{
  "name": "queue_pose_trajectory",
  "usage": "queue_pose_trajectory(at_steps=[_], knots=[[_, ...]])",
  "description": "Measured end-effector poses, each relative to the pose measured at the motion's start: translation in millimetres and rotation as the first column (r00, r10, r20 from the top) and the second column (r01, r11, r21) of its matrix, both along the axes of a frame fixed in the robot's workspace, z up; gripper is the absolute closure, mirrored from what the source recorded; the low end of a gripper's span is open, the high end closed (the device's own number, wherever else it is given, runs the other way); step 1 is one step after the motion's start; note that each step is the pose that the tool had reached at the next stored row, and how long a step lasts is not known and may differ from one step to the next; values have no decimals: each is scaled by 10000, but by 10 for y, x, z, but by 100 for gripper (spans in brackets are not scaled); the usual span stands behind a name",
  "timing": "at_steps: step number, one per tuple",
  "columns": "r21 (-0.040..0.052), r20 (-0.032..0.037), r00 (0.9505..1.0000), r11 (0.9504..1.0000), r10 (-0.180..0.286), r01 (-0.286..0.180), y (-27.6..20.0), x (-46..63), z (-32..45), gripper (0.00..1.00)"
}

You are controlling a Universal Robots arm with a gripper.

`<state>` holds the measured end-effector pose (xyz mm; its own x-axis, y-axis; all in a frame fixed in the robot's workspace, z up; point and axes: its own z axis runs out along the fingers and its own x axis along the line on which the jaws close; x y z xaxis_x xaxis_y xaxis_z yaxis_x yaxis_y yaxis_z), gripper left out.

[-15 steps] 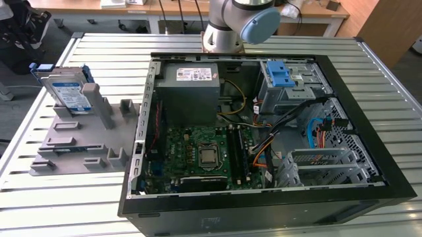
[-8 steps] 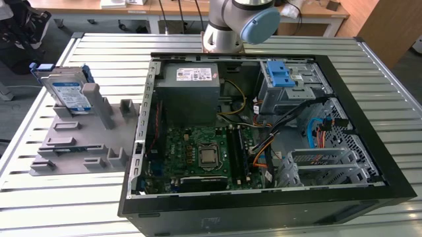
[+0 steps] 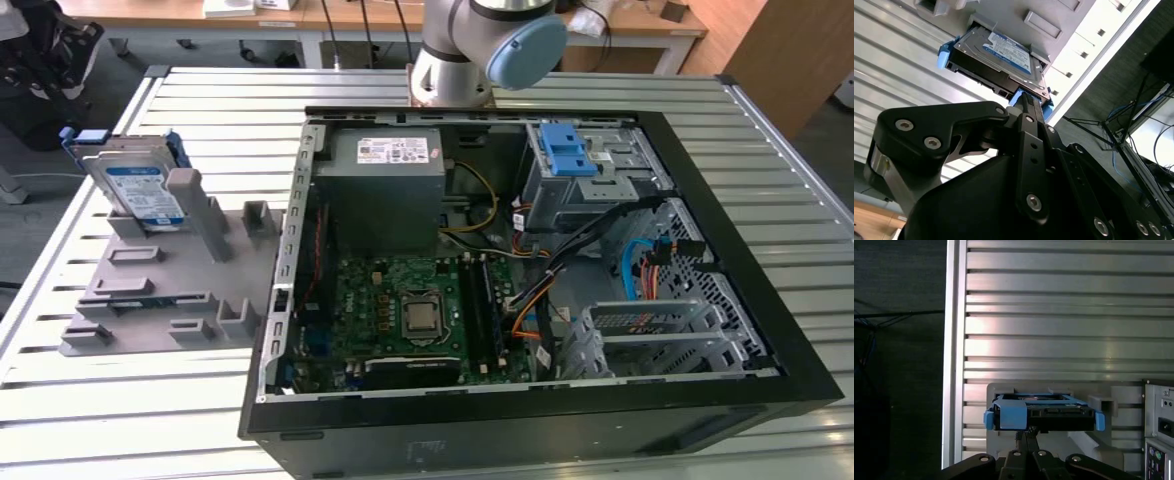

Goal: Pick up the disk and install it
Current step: 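Pick up the disk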

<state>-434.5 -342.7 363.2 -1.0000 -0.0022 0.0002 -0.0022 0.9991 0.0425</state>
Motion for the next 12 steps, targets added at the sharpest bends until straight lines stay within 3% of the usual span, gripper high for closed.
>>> queue_pose_trajectory(at_steps=[6, 12], knots=[[0, 1, 9969, 9969, 790, -790, 0, 0, -2, 89], [-7, -1, 9843, 9843, 1765, -1765, 0, -1, -5, 89]])
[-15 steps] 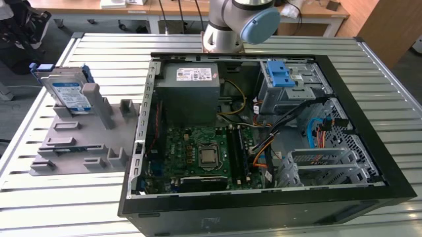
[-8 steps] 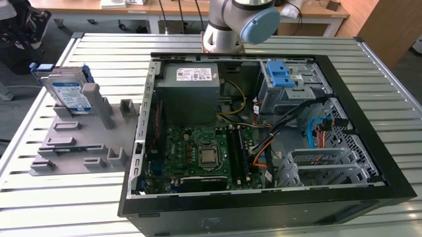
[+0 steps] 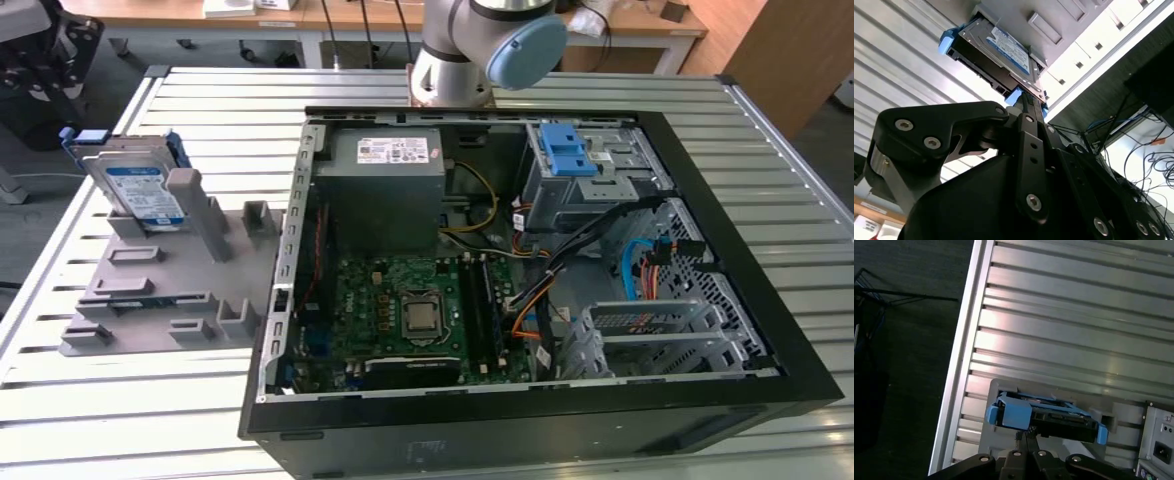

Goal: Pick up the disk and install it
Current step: 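Pick up the disk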

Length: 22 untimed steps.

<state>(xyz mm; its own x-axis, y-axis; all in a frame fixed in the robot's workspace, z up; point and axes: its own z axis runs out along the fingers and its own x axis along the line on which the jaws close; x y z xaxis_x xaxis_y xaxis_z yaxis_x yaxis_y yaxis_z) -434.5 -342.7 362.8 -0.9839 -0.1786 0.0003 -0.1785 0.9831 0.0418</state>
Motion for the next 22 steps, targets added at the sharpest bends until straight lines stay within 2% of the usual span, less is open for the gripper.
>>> queue_pose_trajectory(at_steps=[10, 13, 17, 18, 22], knots=[[0, -1, 9957, 9957, 924, -924, -1, -2, -4, 89], [0, -2, 9927, 9927, 1203, -1203, 0, -6, -5, 89], [0, 0, 9861, 9861, 1663, -1663, 0, -6, -8, 89], [0, 1, 9847, 9847, 1742, -1742, 0, -6, -8, 89], [0, 0, 9844, 9844, 1762, -1762, 0, -7, -8, 89]])
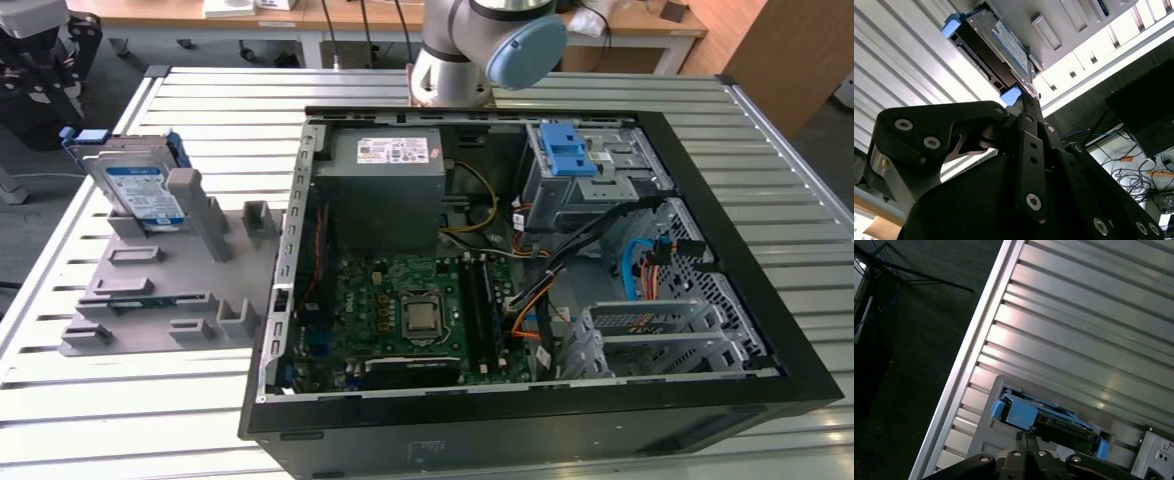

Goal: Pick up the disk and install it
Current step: 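Pick up the disk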

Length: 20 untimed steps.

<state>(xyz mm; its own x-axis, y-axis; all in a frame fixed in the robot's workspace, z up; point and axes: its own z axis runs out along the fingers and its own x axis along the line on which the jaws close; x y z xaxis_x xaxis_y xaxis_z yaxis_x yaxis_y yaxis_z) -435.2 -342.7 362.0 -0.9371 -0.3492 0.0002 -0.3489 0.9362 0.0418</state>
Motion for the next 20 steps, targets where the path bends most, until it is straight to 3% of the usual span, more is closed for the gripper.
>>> queue_pose_trajectory(at_steps=[5, 11, 20], knots=[[0, 0, 10000, 10000, 37, -37, 0, -1, 0, 89], [0, 2, 9988, 9988, 494, -494, 0, -1, 0, 89], [0, 9, 9913, 9913, 1316, -1316, 0, -1, 0, 89]])
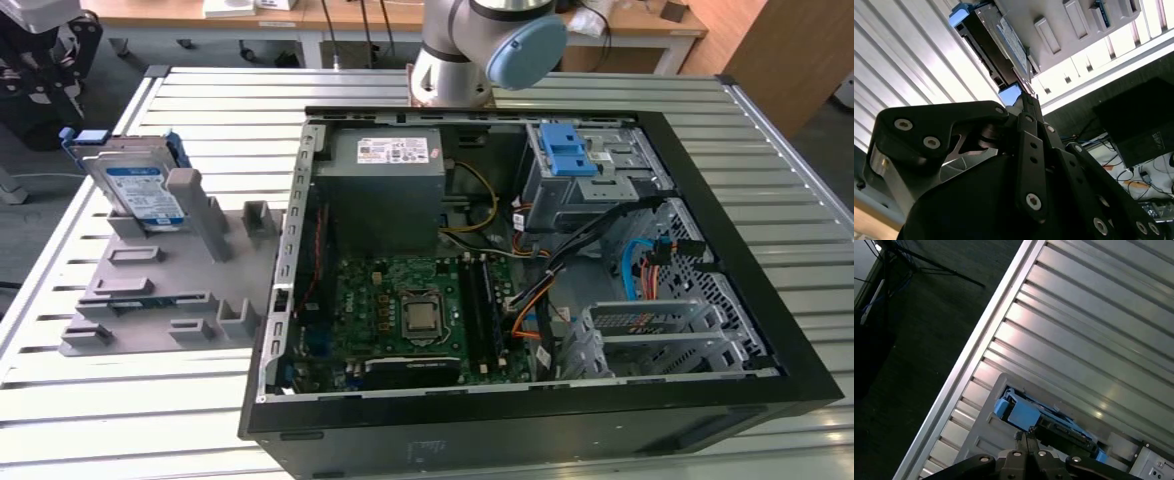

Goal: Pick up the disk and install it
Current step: 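Pick up the disk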

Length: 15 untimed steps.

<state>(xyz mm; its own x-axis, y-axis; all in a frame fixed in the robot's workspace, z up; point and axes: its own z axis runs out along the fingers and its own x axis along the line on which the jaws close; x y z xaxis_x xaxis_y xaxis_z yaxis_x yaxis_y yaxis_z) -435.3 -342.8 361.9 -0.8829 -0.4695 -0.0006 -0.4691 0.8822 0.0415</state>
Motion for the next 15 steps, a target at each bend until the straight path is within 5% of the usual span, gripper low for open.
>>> queue_pose_trajectory(at_steps=[7, 15], knots=[[-1, 6, 9976, 9976, 699, -699, 0, 0, 0, 89], [-2, 18, 9892, 9892, 1468, -1468, 0, 0, 0, 89]])
